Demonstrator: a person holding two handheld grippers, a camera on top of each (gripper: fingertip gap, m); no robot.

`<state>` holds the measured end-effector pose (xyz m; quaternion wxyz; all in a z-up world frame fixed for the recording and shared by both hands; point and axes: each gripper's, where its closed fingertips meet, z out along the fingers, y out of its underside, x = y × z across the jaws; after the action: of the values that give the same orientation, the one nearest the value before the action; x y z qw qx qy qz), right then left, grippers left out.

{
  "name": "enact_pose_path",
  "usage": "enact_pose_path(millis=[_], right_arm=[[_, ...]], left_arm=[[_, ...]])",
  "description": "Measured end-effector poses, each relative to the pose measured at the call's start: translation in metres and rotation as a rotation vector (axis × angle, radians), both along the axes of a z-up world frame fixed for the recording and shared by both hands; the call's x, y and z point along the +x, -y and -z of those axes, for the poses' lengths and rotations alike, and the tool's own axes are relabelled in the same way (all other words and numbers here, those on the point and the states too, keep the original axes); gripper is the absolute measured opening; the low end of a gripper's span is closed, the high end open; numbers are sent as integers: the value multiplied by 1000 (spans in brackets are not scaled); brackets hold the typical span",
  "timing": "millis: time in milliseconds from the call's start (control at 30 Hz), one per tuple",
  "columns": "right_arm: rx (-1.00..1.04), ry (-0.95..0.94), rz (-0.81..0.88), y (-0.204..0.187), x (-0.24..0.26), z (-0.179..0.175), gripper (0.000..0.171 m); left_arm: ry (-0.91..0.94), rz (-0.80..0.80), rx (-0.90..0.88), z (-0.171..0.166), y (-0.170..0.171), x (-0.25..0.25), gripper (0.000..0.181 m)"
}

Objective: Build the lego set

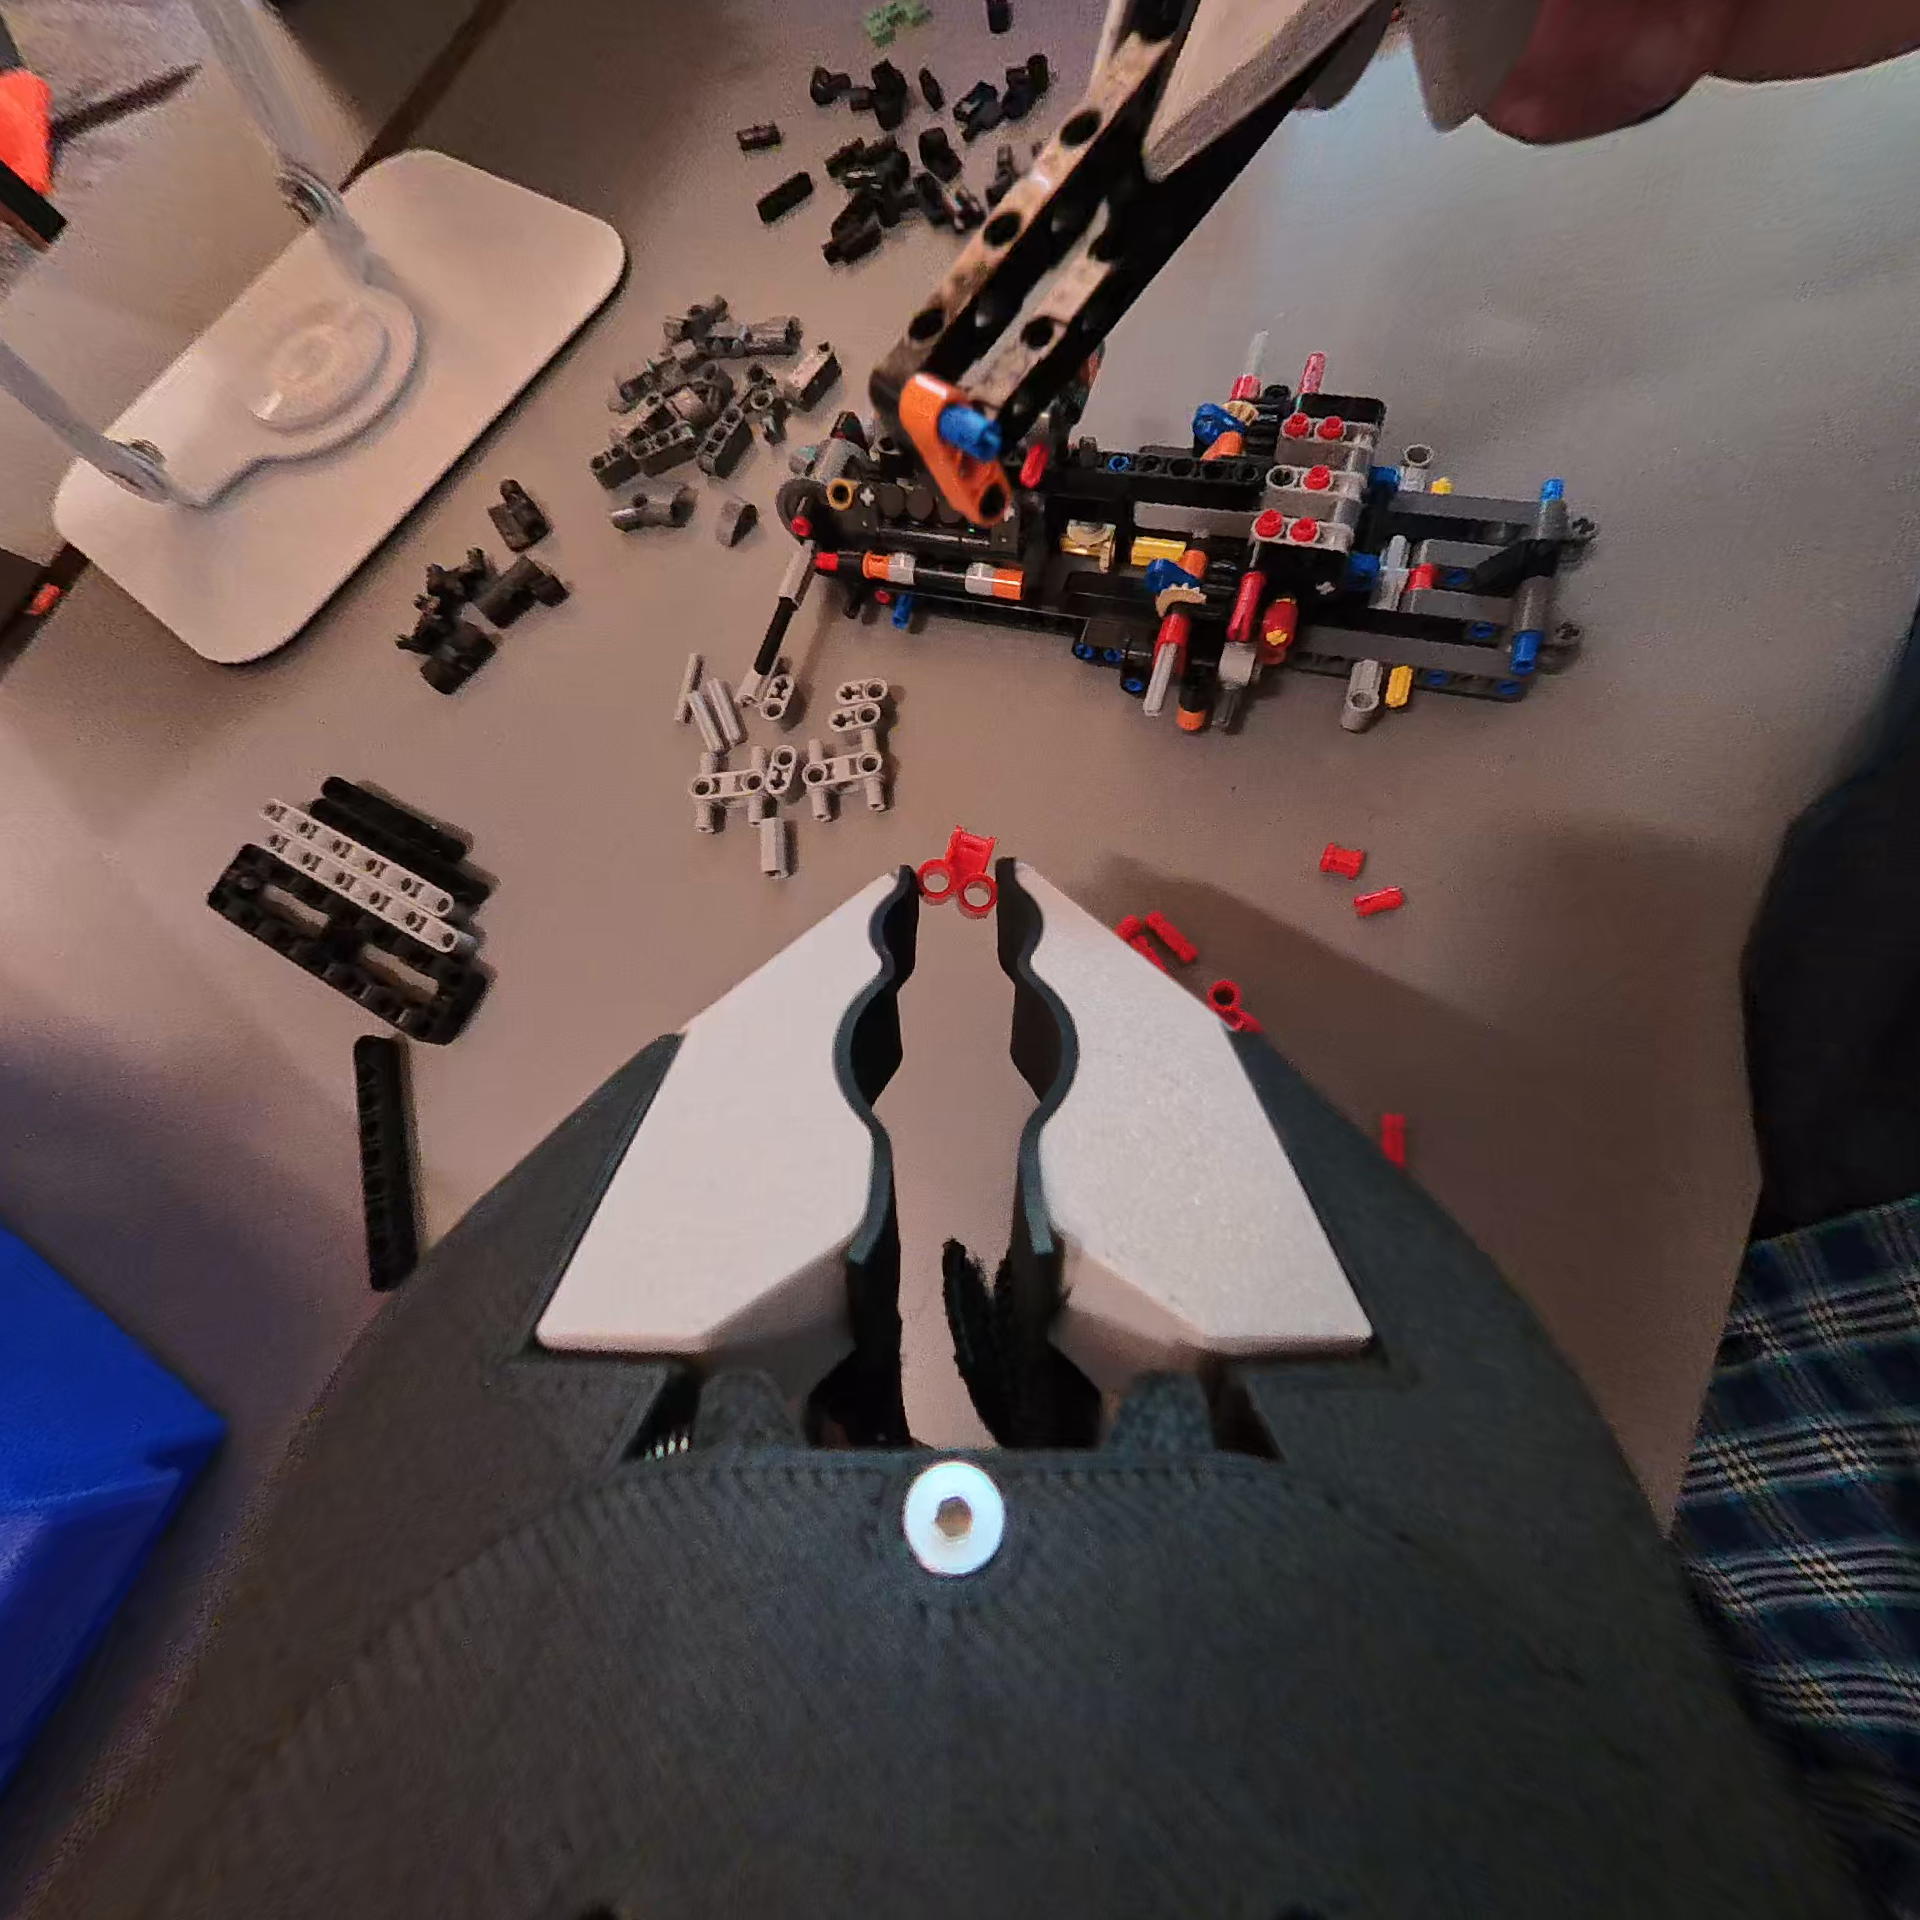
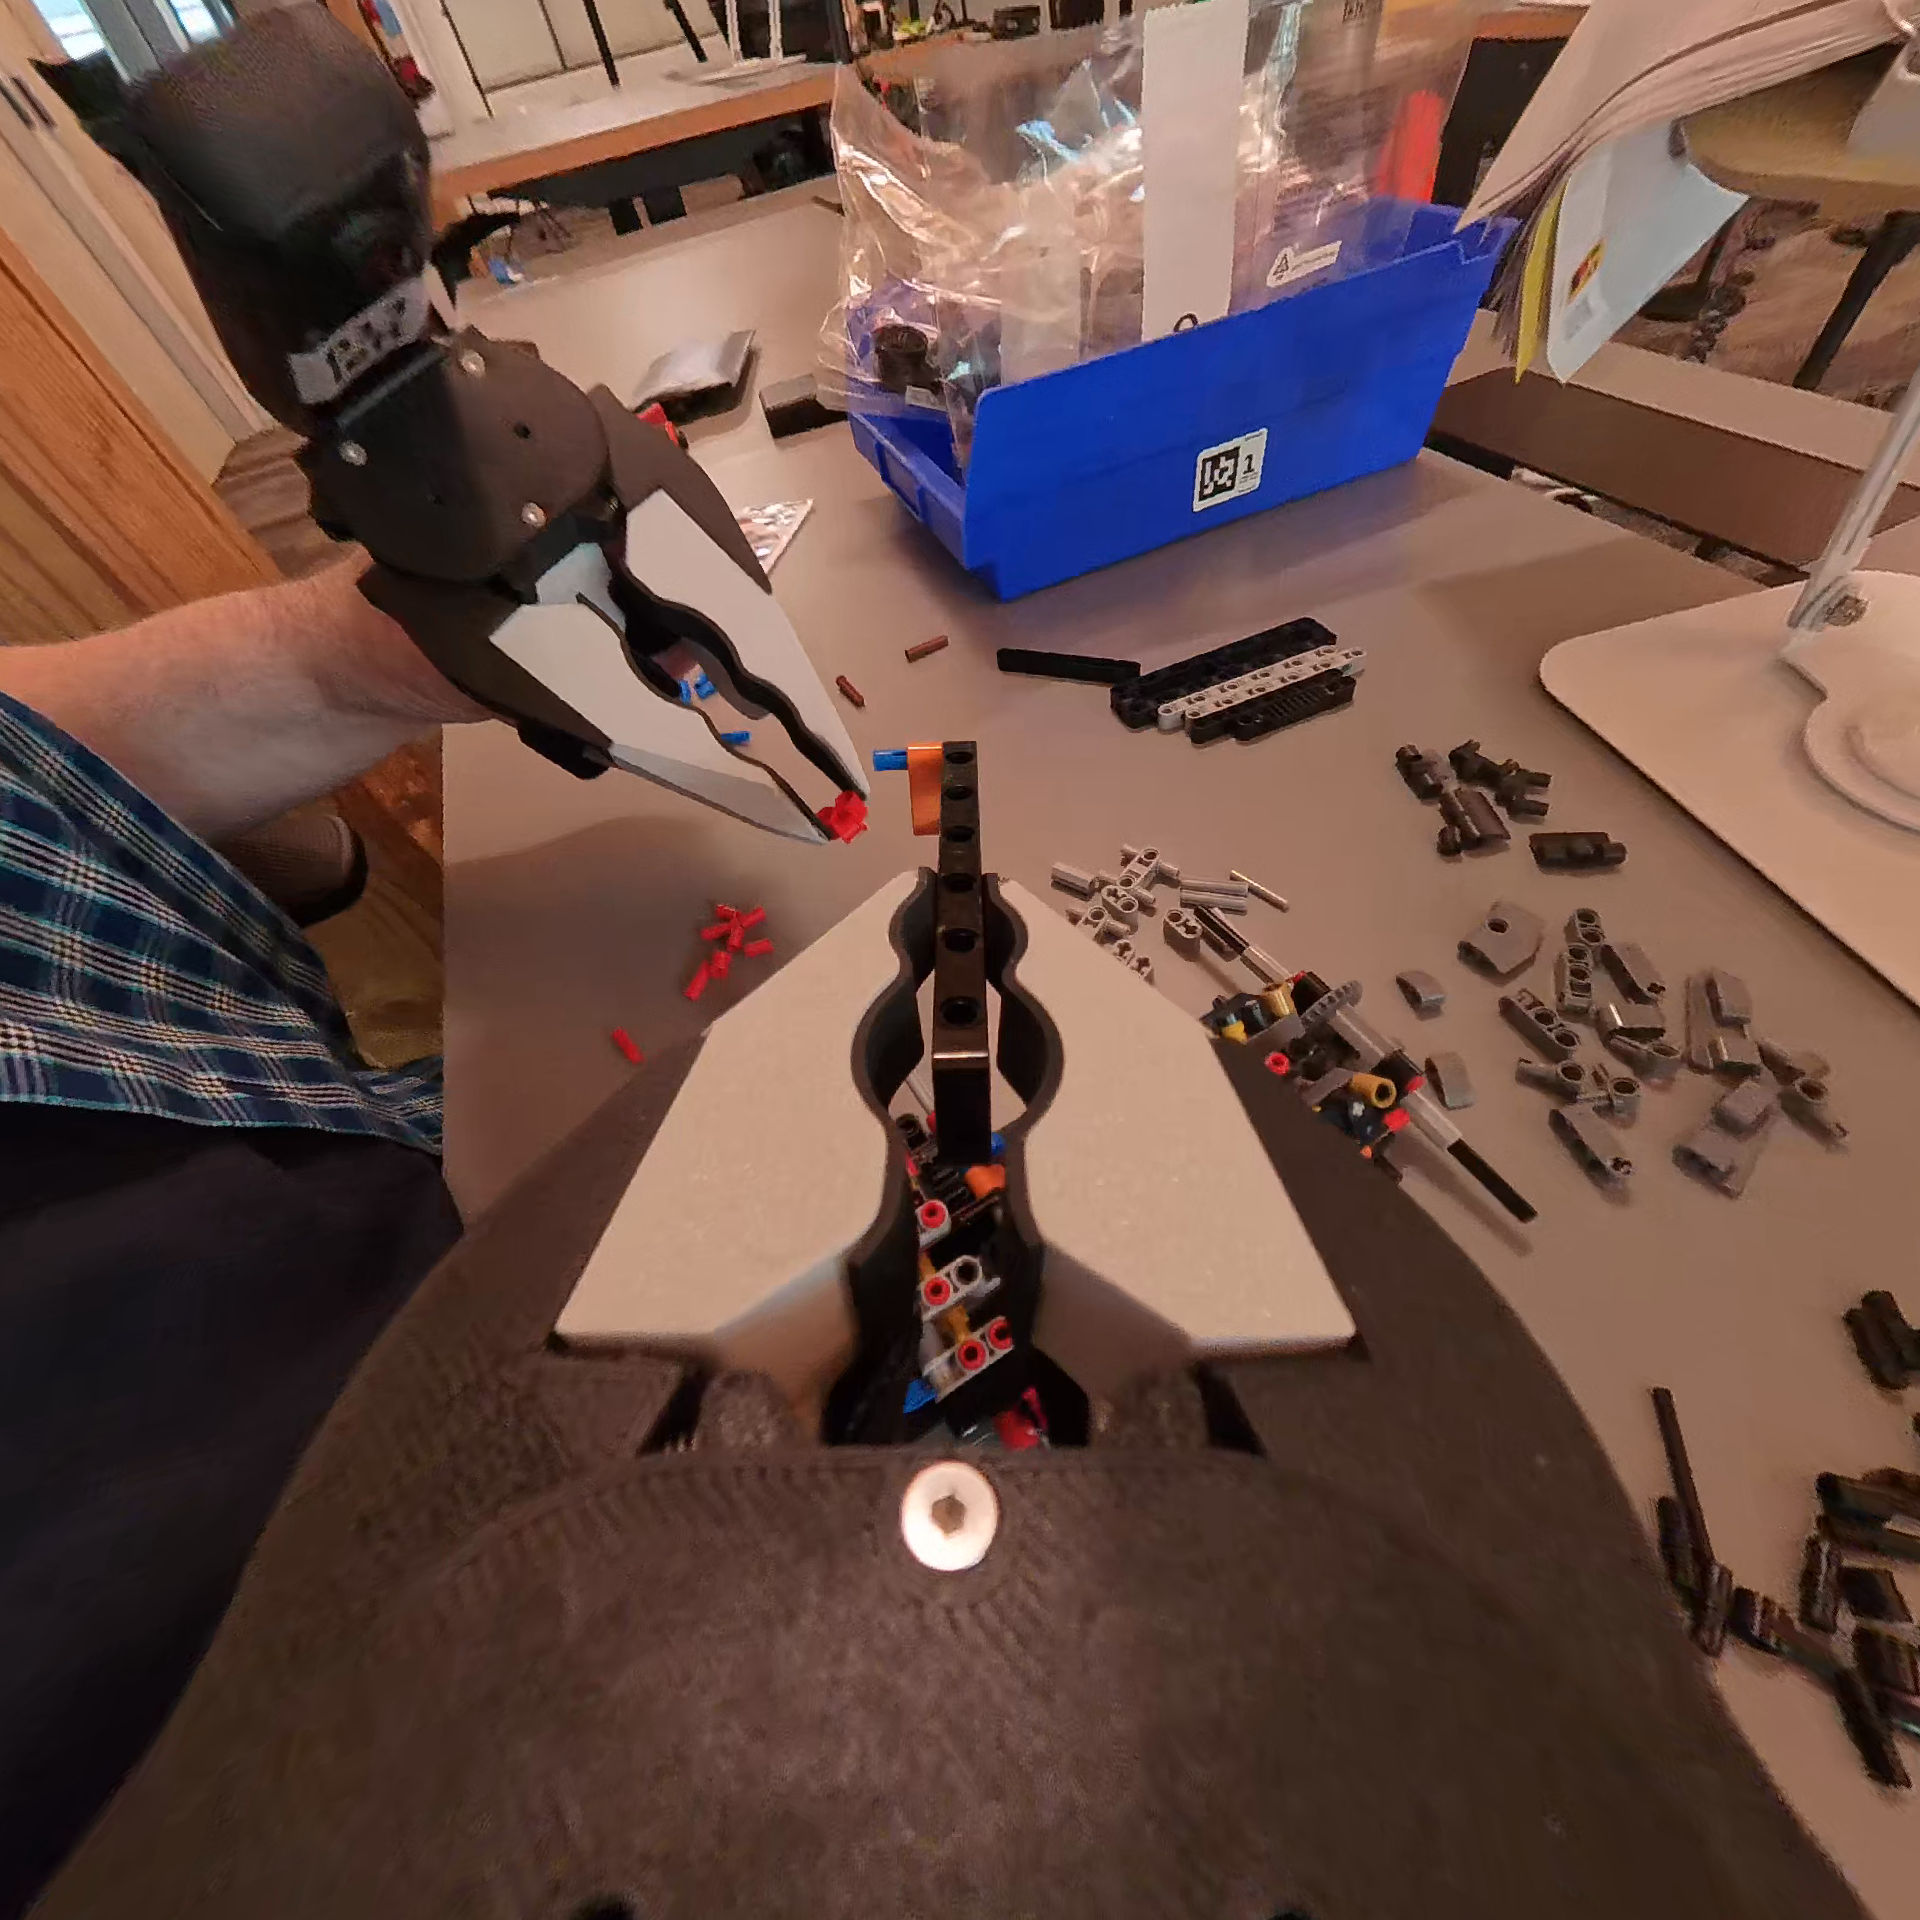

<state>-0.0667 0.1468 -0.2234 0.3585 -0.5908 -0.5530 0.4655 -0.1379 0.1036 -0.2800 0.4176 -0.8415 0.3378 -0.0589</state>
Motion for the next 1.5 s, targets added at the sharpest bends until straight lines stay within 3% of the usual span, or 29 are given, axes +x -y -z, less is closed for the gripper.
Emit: enact_pose_path(millis=[33, 967, 1367, 1500], right_arm=[[4, 8, -2, 0, -2, 1, 5], [73, 49, -127, 19, -13, 11, 5], [137, 30, -160, 24, -12, 8, 5], [213, 1, -169, 27, -11, 0, 5]], left_arm=[[10, 0, 9, -3, 0, 0, 14], [127, 113, 85, -33, 4, 25, 14], [130, 147, 108, -37, 8, 26, 13], [38, 177, 196, -43, 10, 28, 13]])
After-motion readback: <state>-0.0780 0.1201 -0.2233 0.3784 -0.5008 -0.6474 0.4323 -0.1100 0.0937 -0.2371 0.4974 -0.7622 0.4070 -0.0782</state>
